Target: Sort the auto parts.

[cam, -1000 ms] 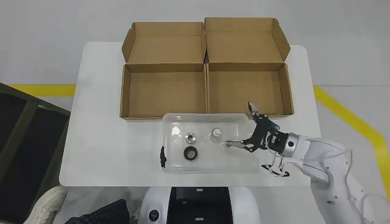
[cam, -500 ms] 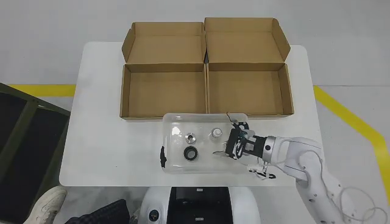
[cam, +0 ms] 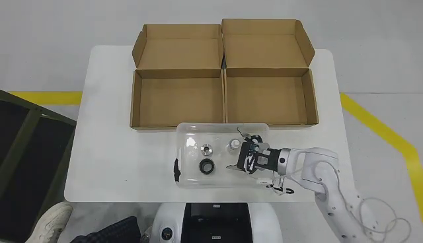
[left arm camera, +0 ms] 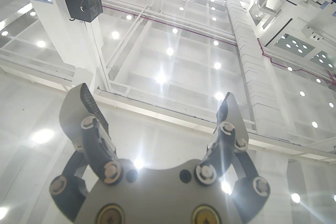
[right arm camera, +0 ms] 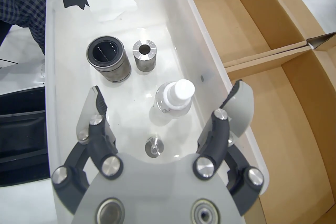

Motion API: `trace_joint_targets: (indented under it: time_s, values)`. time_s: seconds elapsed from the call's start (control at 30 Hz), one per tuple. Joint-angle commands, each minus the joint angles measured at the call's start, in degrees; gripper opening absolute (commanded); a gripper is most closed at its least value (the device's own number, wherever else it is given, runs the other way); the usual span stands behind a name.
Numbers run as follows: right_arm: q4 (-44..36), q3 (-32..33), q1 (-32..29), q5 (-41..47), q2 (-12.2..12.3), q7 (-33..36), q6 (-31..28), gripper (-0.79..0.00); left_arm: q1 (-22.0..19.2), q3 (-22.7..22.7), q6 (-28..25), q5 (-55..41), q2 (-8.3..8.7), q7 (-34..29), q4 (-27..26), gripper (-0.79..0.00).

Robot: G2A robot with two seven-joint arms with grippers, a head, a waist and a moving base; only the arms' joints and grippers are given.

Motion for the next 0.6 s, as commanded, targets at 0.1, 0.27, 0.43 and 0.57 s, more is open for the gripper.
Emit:
trace_joint_targets:
  time_s: [0.1,0.27,0.43,0.57]
  values:
    - [1.2,-0.9,0.9,0.0,0.0,0.4,0.7,-0.065,0.0,0.0,0.0,0.0,0.0,0.0,0.0,0.0]
    - [2.5,-1.7,2.1,0.3,0.0,0.9,1.2,-0.154,0.0,0.0,0.0,0.0,0.0,0.0,0.0,0.0]
    - [3.3,-2.6,2.9,0.5,0.0,1.6,1.3,-0.406,0.0,0.0,0.0,0.0,0.0,0.0,0.0,0.0]
    - [3.9,-3.2,3.5,0.7,0.1,1.8,1.3,-0.425,0.0,0.0,0.0,0.0,0.0,0.0,0.0,0.0]
